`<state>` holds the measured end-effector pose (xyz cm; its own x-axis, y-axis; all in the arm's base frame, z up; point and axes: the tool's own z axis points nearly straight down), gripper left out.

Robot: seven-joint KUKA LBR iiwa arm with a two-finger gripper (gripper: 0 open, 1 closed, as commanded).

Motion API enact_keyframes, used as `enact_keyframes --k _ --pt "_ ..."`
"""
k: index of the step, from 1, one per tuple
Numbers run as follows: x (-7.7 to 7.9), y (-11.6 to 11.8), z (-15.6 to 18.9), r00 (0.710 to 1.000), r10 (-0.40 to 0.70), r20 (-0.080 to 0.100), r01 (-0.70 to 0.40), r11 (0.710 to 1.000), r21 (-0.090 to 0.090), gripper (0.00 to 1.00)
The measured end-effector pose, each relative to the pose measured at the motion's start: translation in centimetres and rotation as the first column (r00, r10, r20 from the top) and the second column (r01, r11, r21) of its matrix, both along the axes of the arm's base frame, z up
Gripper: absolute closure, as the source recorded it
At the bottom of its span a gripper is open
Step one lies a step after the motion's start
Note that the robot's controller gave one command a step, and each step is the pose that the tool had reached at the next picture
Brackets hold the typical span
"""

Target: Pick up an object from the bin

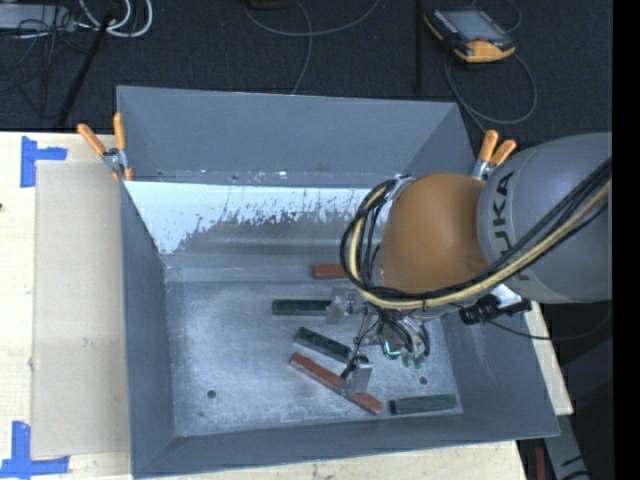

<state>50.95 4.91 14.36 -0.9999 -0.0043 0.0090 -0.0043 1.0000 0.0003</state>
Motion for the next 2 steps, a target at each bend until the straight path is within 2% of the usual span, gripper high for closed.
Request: enact_keyframes --k 1,2 --pt "0.13 -1.86 -7.79 0.999 -0.047 -0.001 0.047 0.999 -0.001 0.0" --pt "0.31 -1.82 -7.38 0.999 -0.05 0.006 0.05 0.999 0.0 1.0"
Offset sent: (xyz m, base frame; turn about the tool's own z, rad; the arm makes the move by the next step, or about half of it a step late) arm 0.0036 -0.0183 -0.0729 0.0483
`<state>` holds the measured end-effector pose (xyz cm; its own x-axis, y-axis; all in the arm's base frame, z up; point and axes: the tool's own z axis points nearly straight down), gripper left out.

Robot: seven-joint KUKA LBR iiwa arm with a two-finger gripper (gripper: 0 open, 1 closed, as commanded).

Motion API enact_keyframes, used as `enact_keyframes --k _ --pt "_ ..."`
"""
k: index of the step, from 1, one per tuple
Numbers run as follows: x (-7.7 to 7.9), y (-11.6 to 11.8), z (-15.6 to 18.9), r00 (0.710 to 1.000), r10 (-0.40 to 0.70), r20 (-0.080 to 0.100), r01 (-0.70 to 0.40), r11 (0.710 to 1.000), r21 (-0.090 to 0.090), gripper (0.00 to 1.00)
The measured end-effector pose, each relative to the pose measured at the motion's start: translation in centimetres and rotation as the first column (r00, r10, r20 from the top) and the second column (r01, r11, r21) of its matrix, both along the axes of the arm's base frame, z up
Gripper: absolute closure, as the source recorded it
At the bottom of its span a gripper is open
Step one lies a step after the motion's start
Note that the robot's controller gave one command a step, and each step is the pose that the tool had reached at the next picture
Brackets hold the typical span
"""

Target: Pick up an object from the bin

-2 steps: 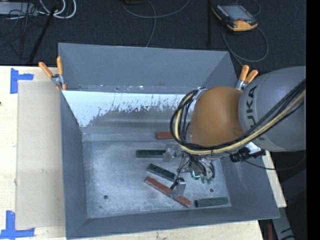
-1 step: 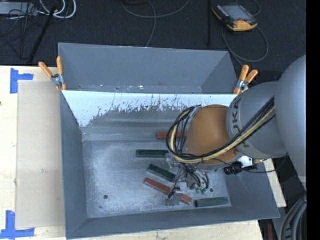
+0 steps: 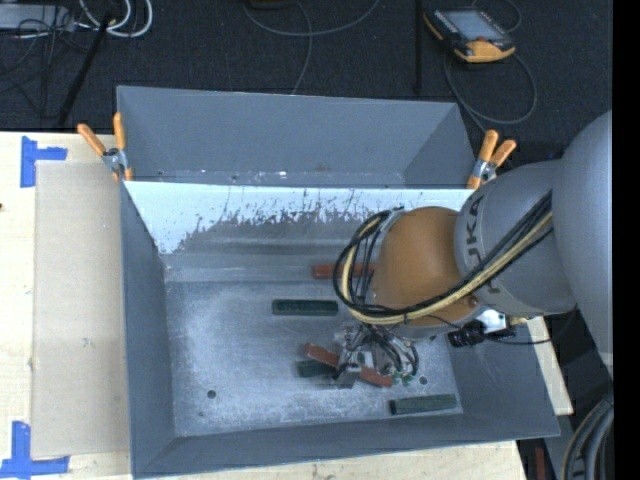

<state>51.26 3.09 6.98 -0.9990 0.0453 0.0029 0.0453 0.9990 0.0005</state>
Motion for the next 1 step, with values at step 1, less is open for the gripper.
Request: enact_keyframes --k 1 --pt "0.81 0.16 14.72 1.0 0.02 0.011 -0.02 1.0 0.0 1.0"
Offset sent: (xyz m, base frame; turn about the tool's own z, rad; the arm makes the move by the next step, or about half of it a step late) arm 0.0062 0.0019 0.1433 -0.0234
